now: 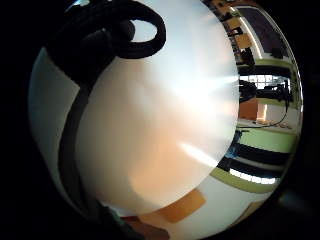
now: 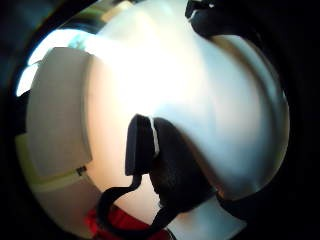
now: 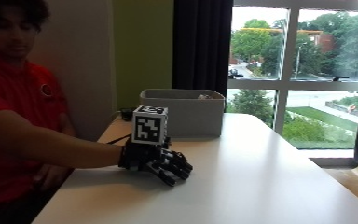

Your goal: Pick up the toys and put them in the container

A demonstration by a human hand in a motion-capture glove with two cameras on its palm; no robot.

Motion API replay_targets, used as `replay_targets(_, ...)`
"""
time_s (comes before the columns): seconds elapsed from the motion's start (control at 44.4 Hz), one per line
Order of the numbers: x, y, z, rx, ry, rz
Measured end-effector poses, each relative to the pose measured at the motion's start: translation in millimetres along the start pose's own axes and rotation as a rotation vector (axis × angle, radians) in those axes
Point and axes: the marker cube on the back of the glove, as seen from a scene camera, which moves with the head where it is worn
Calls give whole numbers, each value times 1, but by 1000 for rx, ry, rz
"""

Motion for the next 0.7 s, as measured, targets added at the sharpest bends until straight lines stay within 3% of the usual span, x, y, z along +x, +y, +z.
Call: replay_targets(0.697, -16, 1, 14, 113, 18, 40)
